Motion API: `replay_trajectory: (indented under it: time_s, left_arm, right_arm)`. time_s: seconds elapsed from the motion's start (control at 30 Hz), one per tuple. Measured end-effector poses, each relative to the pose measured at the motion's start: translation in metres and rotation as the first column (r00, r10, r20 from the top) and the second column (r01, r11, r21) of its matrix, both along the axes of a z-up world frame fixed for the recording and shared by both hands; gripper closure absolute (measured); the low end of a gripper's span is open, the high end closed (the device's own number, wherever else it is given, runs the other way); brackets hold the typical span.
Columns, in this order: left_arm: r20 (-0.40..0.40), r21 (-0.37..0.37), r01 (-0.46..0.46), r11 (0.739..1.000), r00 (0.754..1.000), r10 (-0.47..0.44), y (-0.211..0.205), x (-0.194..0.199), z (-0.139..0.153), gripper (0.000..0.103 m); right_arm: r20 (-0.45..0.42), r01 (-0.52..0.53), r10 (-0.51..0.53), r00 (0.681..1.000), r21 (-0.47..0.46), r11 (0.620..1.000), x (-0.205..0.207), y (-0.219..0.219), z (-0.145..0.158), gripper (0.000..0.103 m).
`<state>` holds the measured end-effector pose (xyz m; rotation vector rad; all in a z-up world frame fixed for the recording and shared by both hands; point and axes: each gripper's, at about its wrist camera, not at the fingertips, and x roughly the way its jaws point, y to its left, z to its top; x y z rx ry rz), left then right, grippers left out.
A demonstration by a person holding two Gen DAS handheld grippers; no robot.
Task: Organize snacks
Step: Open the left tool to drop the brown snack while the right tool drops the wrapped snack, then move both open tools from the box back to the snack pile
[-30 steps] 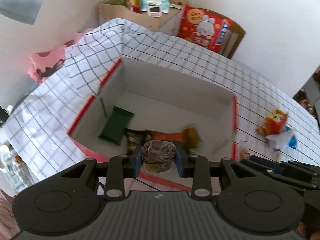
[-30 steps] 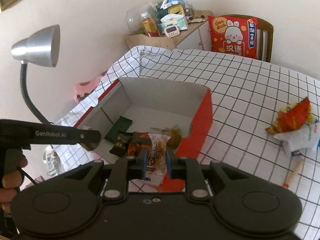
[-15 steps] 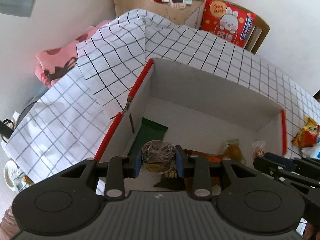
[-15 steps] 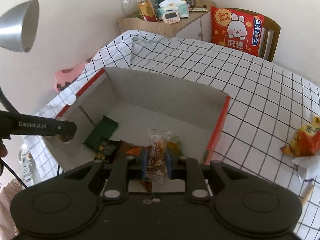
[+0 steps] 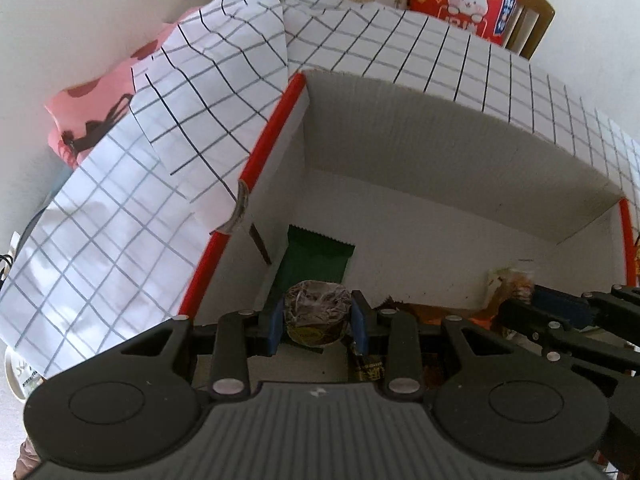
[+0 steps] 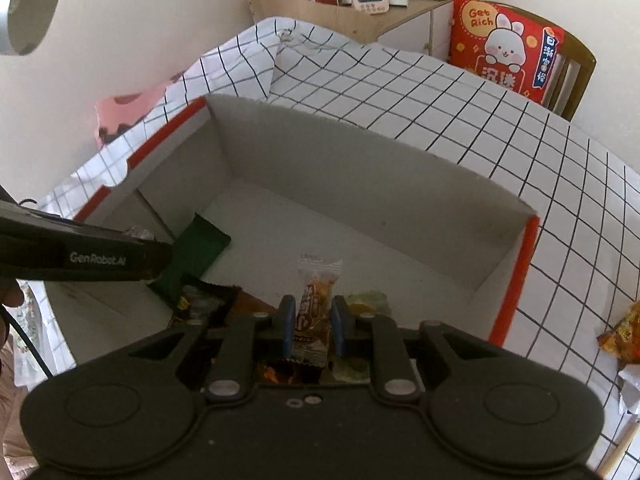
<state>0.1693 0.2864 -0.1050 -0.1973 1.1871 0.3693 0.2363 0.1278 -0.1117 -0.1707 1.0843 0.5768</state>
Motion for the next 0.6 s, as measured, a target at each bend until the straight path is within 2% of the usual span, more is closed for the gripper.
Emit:
replay_trajectory:
  time_s: [0.17,0.3,0.6]
  left_arm:
    - [-0.037,-0.015,0.017,1.000,0.999,-0.018,-0.005,0.005,-0.011,0.070]
    - [-0.041,-0.016,0.012,1.000,0.999,-0.013,-0.005,0.007,-0.013,0.070]
    - [-0.012,-0.031,-0.003,1.000,1.000,0.003,-0.004,0.001,-0.006,0.056]
  right_arm:
    - [-0.009,-0.007,0.007,1.000,-0.012,1.000,0.000,0.001,-0.004,0.085]
    - [-0.012,0.000,0.000,1.000,-0.017,1.000,-0.001,0.001,-0.003,0.078]
    - [-0.007,0.014,-0.014,1.000,-0.005,1.000,-0.004,-0.004,-0.001,0.072]
